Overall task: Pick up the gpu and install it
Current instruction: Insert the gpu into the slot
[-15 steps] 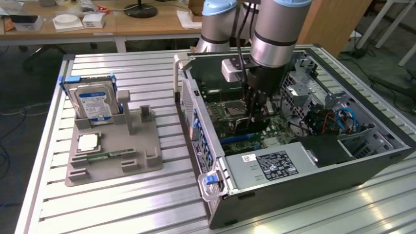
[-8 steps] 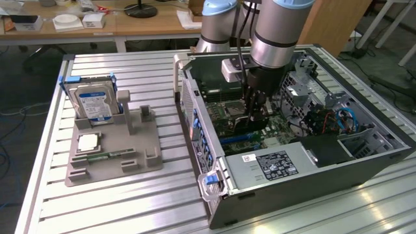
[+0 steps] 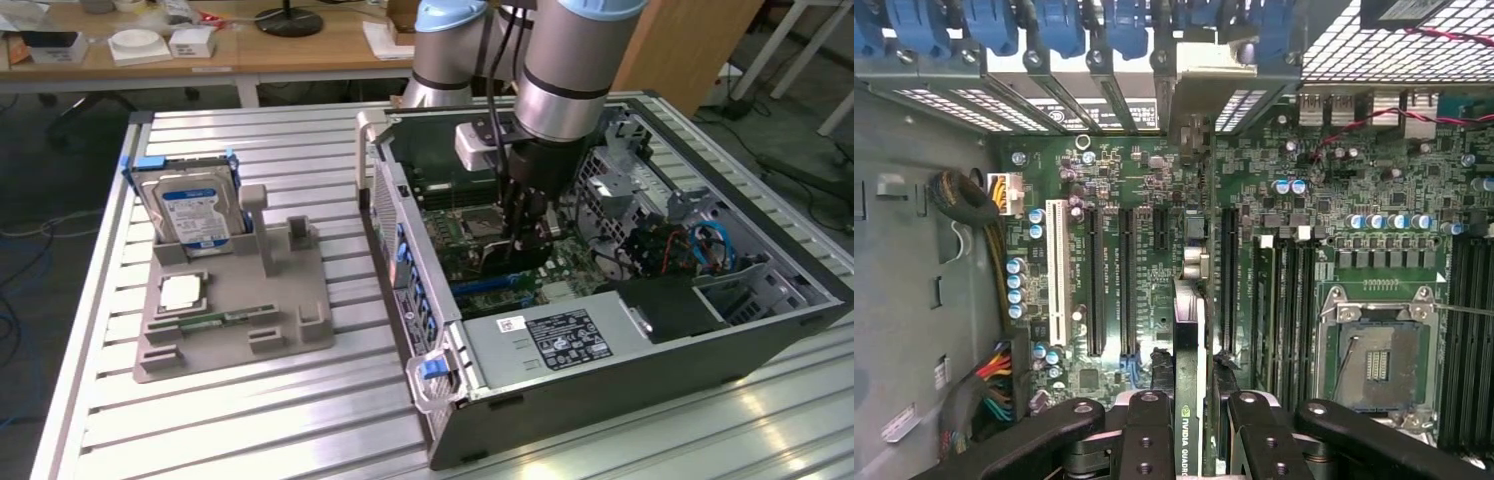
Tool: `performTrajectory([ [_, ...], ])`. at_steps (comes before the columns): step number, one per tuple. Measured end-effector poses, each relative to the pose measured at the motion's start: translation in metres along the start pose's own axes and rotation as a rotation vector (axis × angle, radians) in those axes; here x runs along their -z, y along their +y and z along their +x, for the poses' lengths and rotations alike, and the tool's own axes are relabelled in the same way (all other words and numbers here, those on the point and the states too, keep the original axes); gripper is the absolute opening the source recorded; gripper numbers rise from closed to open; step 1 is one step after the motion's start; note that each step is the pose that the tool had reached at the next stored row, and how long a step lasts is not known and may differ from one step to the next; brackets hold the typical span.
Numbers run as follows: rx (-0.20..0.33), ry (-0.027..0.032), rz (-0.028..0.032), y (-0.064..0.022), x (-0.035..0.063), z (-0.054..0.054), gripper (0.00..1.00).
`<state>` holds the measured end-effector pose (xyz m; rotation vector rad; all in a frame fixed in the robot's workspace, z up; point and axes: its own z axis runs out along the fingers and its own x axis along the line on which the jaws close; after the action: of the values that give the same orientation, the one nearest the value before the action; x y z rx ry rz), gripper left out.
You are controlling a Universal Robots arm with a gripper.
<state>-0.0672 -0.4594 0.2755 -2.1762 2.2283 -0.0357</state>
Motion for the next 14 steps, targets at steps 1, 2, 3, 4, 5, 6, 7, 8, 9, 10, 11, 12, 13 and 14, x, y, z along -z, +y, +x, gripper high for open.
performTrajectory([
  [1, 0.0, 0.0001, 0.0, 0.0001, -0.0008, 0.0, 0.25],
  [2, 0.0, 0.0001, 0.0, 0.0001, -0.0015, 0.0, 0.25],
  [3, 0.0, 0.0, 0.0, 0.0003, -0.002, 0.0, 0.25],
  [4, 0.0, 0.0001, 0.0, 0.0007, -0.0024, 0.0, 0.25],
  [5, 0.0, 0.0003, 0.0, 0.0015, -0.0027, 0.0001, 0.25],
  [6, 0.0, 0.0001, 0.0, 0.0021, -0.0032, 0.0001, 0.25],
  [7, 0.0, 0.0, 0.0, 0.0024, -0.0037, 0.0, 0.25],
  [8, 0.0, 0.0, 0.0, 0.0028, -0.0042, 0.0001, 0.25],
  [9, 0.0, 0.0001, 0.0, 0.0029, -0.0046, 0.0001, 0.25],
  [10, 0.0, 0.0001, 0.0, 0.0031, -0.005, 0.0001, 0.25],
  [11, 0.0, 0.0001, 0.0, 0.0033, -0.0055, 0.0001, 0.25],
  [12, 0.0, 0.0002, 0.0, 0.0036, -0.0058, 0.0001, 0.25],
  [13, 0.0, 0.0002, 0.0, 0.0039, -0.0062, 0.0001, 0.25],
  [14, 0.0, 0.0002, -0.0001, 0.0042, -0.0065, 0.0001, 0.25],
])
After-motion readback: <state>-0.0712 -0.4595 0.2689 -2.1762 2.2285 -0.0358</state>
